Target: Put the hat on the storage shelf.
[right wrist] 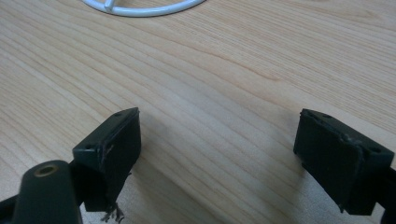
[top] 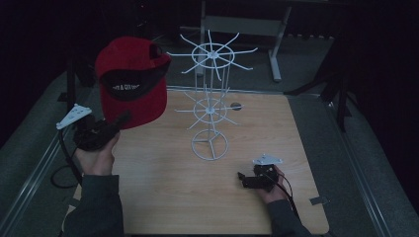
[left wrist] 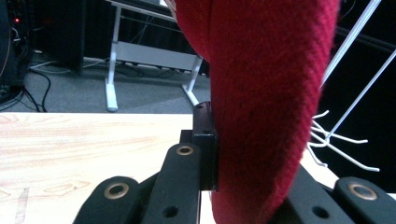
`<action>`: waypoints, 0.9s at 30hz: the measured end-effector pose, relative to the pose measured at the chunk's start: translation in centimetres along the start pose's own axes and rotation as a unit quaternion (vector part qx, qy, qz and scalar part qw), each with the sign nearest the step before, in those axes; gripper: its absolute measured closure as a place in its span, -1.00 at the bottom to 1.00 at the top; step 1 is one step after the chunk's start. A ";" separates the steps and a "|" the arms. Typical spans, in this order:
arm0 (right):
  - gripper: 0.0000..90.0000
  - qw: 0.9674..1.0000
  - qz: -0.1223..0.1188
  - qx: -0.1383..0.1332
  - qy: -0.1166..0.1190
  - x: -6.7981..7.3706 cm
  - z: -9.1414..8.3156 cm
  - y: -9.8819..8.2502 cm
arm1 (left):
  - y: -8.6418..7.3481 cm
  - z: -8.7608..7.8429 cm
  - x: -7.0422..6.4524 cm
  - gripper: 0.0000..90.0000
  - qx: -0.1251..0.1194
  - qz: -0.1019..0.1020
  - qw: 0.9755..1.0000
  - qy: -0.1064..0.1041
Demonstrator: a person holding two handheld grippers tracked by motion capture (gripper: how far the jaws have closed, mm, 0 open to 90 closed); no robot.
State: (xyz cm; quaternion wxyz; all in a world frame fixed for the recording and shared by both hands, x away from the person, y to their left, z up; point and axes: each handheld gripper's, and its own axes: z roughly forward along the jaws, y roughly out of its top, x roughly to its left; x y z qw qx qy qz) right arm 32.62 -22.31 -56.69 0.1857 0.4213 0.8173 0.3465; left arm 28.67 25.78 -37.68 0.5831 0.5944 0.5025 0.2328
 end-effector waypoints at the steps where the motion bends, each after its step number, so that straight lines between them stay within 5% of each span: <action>1: -0.67 1.000 0.000 0.000 0.000 0.0 0.0 0.0 | 0.1 0.0 0.0 0.89 -0.001 -0.001 1.000 -0.001; 27: -0.67 1.000 -0.001 0.000 0.000 0.0 0.0 0.0 | 1.3 -0.8 -1.5 0.89 -0.032 0.005 0.999 -0.025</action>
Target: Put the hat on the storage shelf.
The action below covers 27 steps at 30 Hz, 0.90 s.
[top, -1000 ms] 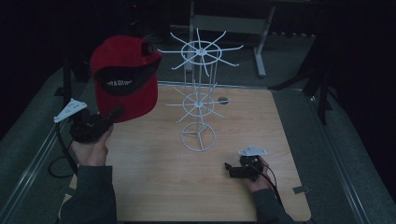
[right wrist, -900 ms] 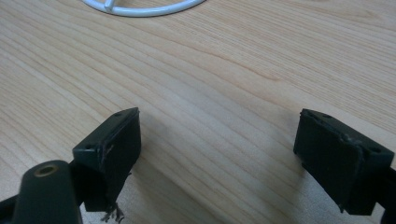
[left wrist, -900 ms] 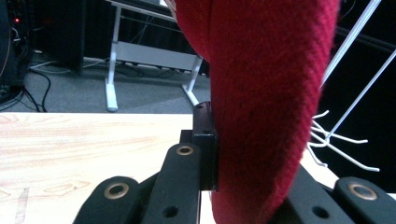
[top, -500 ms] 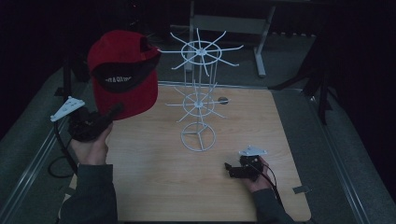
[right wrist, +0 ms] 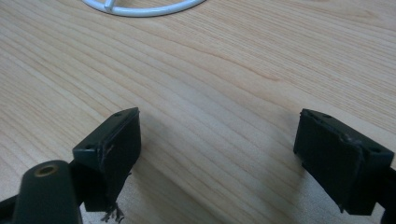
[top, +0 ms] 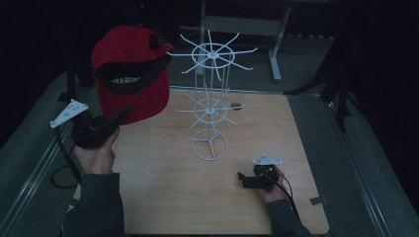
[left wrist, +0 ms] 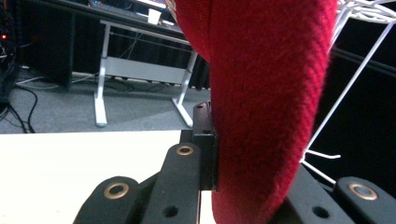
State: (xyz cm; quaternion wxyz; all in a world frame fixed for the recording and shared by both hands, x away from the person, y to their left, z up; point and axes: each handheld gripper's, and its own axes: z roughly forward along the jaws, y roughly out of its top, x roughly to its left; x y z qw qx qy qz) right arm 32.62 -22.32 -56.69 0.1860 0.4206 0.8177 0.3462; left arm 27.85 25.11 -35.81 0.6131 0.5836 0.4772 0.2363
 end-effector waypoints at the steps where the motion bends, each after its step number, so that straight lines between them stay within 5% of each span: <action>1: -0.67 1.000 0.000 0.000 0.000 0.0 0.0 0.0 | 0.0 -0.1 -0.1 0.89 0.000 0.001 1.000 -0.003; 27: -0.67 1.000 0.001 0.001 0.001 0.0 0.0 0.0 | 0.0 -0.9 -0.9 0.89 -0.029 0.008 0.999 -0.025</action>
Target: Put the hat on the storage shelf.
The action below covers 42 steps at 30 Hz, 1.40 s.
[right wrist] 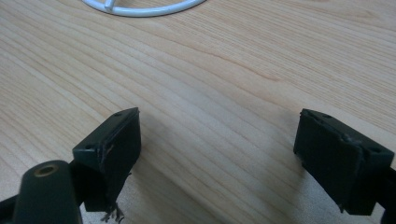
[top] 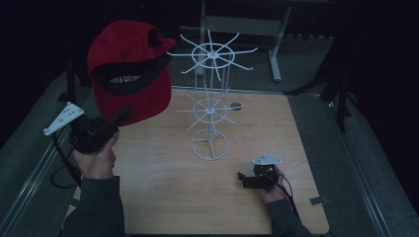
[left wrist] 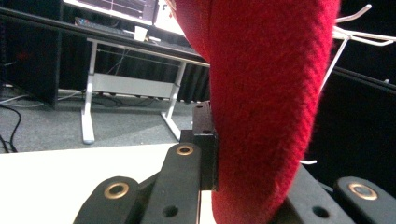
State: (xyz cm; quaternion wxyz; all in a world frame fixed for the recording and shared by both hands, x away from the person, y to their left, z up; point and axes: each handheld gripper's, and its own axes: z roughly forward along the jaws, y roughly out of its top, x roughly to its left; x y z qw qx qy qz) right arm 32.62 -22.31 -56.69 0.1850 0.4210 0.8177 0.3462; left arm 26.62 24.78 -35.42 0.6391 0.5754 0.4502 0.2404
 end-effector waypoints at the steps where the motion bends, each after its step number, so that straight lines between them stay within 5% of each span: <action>1: -0.67 1.000 0.000 0.000 0.000 0.0 0.0 0.0 | -0.1 0.0 0.0 0.89 0.001 0.002 1.000 0.000; 19: -0.67 1.000 0.000 0.000 0.000 0.0 0.0 0.0 | -1.5 -0.2 -0.1 0.89 0.003 0.004 1.000 -0.011; 42: -0.67 1.000 0.000 -0.001 0.000 0.0 0.0 0.0 | -5.2 0.5 0.1 0.88 0.030 -0.001 0.999 -0.013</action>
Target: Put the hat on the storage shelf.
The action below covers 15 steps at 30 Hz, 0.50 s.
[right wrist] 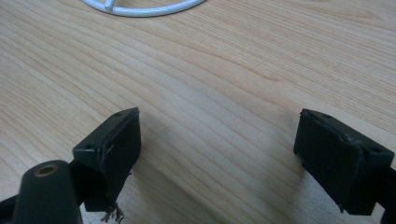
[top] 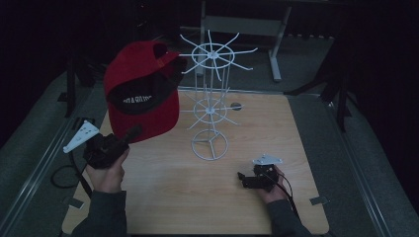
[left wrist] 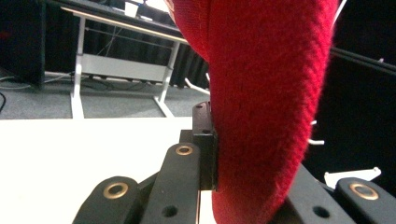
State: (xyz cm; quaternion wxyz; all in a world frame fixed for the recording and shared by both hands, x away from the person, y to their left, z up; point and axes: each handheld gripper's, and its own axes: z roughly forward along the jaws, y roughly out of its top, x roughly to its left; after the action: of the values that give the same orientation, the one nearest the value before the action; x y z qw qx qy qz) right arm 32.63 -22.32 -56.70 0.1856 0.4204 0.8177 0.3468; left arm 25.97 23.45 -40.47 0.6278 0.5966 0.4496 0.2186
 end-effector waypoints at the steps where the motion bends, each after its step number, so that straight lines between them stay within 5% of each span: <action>1: -0.67 1.000 0.000 0.000 0.000 0.0 0.0 0.0 | -0.2 0.1 -0.1 0.88 0.002 0.001 1.000 0.000; 15: -0.67 1.000 0.001 0.000 0.000 0.0 0.0 0.0 | -2.2 1.4 -0.7 0.87 0.038 0.014 0.999 0.007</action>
State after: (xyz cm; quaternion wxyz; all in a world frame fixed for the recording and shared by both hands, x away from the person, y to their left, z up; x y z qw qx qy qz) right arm 32.63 -22.31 -56.71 0.1855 0.4208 0.8172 0.3473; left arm 26.23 21.66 -42.50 0.5981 0.6248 0.4540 0.2142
